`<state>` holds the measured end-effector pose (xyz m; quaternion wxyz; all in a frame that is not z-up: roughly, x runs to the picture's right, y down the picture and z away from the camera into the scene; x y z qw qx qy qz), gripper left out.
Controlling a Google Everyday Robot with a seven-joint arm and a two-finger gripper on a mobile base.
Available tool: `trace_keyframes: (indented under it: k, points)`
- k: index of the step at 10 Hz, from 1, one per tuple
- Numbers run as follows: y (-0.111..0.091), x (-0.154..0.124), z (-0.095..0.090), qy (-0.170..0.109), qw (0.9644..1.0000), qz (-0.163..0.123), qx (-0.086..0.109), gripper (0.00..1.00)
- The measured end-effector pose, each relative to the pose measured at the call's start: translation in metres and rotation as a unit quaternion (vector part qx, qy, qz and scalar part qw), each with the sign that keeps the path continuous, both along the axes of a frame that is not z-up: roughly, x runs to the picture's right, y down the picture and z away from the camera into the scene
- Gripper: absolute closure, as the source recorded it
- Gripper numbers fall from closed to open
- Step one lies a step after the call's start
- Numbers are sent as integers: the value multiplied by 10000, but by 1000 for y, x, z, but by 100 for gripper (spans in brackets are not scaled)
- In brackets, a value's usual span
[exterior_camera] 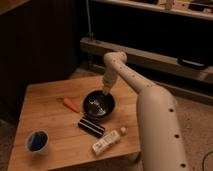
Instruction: Drag the ceramic bowl in a circle
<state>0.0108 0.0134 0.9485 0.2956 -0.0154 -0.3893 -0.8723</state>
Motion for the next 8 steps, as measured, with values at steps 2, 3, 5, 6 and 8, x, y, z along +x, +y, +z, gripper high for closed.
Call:
trace_keyframes:
  k: [2, 3, 5, 6, 8]
  points:
    - [-4, 0, 2, 4, 10000, 6, 18, 100]
    - [-3, 1, 3, 12, 10000, 7, 16, 100]
    - [-3, 0, 3, 11, 10000, 2, 17, 100]
    - [-3, 1, 3, 14, 10000, 3, 16, 100]
    - [-3, 2, 3, 20, 10000, 4, 15, 100]
